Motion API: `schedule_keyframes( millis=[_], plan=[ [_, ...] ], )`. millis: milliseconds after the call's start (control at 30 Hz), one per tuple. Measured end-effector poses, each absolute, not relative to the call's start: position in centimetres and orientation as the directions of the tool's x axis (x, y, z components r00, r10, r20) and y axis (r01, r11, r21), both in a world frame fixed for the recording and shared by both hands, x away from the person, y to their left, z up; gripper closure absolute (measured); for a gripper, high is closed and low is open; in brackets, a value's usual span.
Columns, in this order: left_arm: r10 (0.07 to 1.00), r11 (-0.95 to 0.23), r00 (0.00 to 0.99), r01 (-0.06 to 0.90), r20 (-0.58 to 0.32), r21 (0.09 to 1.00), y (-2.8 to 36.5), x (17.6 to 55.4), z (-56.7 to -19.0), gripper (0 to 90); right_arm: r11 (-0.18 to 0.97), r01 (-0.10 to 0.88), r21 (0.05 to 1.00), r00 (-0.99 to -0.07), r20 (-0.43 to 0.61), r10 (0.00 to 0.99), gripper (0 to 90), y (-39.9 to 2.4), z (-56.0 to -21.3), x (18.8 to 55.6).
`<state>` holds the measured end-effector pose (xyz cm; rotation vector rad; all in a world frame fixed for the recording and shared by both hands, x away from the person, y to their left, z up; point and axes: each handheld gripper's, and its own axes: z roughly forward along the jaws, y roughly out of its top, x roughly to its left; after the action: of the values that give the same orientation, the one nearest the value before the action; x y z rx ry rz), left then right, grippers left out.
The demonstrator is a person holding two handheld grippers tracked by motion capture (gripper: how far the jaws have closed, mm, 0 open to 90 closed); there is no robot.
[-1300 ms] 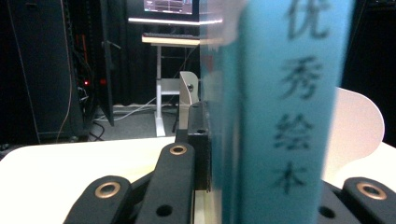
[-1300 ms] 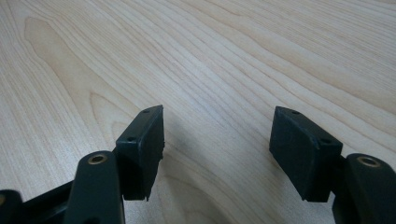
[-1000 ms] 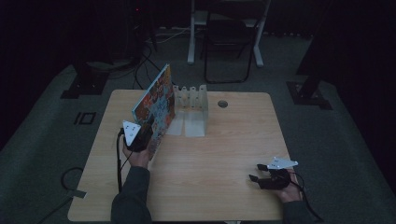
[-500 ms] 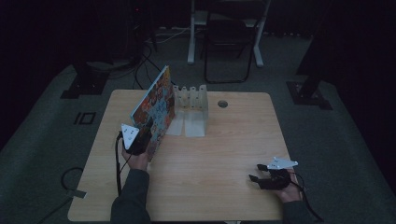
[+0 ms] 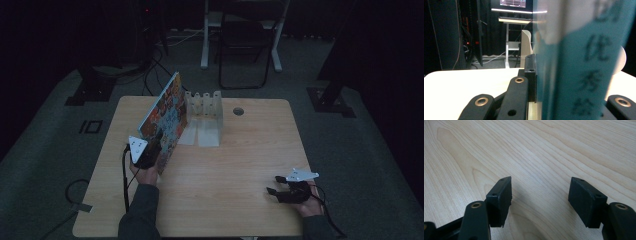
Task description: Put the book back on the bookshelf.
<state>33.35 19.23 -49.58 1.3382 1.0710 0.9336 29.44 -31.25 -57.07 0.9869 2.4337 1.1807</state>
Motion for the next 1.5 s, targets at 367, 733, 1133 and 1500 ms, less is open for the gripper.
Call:
schedule_keyframes(
  millis=[367, 733, 1133, 1500],
  plan=[
    [0.959, 0.041, 0.276, 0.070, -0.058, 0.997, 19.24, 33.28, -49.81, 80.7, 0.438, 0.463, 0.770, -0.735, 0.057, 0.676, 35.0, -31.25, -57.08, 29.45],
    [0.962, 0.038, 0.269, 0.068, -0.055, 0.997, 19.57, 33.27, -49.92, 77.4, 0.438, 0.464, 0.770, -0.735, 0.060, 0.675, 35.0, -31.25, -57.08, 29.45],
    [0.957, 0.029, 0.287, 0.070, -0.048, 0.997, 19.72, 33.25, -50.10, 69.3, 0.437, 0.465, 0.770, -0.736, 0.061, 0.675, 34.9, -31.25, -57.08, 29.46],
    [0.952, 0.014, 0.304, 0.078, -0.037, 0.997, 20.22, 32.94, -50.14, 57.4, 0.437, 0.464, 0.770, -0.736, 0.060, 0.675, 34.9, -31.24, -57.09, 29.46]
  ],
)
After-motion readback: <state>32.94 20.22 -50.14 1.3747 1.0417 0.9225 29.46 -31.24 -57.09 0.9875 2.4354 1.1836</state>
